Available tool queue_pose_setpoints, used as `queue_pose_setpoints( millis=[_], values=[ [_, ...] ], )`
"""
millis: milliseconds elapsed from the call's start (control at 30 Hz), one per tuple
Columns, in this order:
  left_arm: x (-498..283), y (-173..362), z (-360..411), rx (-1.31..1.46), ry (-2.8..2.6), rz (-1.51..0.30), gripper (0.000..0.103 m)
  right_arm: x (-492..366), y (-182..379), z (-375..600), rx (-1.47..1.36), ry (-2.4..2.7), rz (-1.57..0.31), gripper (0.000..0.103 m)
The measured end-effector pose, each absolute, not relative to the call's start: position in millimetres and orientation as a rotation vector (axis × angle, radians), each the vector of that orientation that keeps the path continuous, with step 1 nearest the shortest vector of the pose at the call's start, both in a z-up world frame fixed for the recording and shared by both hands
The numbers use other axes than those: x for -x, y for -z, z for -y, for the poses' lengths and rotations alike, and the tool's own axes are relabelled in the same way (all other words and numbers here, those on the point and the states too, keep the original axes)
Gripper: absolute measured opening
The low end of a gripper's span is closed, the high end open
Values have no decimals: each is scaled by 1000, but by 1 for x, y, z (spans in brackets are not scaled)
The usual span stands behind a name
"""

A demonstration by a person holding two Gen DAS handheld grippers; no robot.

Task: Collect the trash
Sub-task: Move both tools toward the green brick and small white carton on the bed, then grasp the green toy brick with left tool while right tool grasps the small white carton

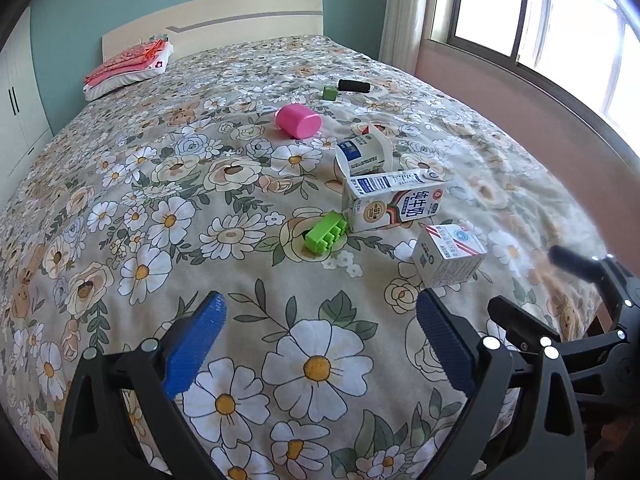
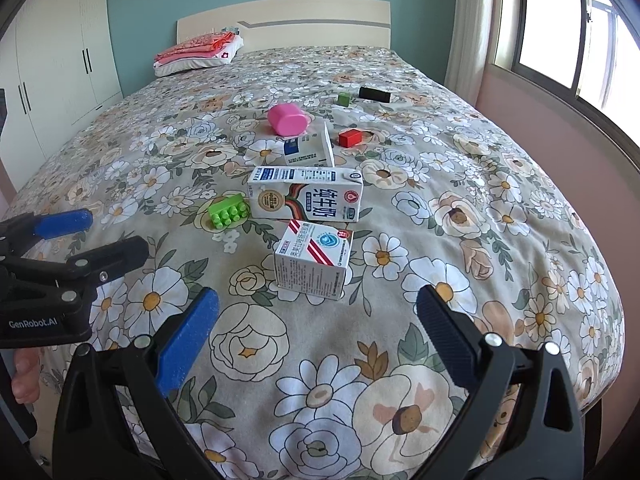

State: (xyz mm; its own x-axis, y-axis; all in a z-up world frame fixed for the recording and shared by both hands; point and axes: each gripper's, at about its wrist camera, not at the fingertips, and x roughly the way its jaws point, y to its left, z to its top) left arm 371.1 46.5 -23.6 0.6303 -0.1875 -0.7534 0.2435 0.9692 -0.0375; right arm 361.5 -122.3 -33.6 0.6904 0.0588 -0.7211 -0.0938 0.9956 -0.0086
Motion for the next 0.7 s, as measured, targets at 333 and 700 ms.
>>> queue_pose_setpoints(
  millis=[333,700],
  values=[
    [-454,76,-30,-180,349,-937,90,-414,77,112,20,-63,-849,97],
    [-484,102,-20,-208,430,-966,49,-437,98,111,-72,-106,-895,59]
  ],
)
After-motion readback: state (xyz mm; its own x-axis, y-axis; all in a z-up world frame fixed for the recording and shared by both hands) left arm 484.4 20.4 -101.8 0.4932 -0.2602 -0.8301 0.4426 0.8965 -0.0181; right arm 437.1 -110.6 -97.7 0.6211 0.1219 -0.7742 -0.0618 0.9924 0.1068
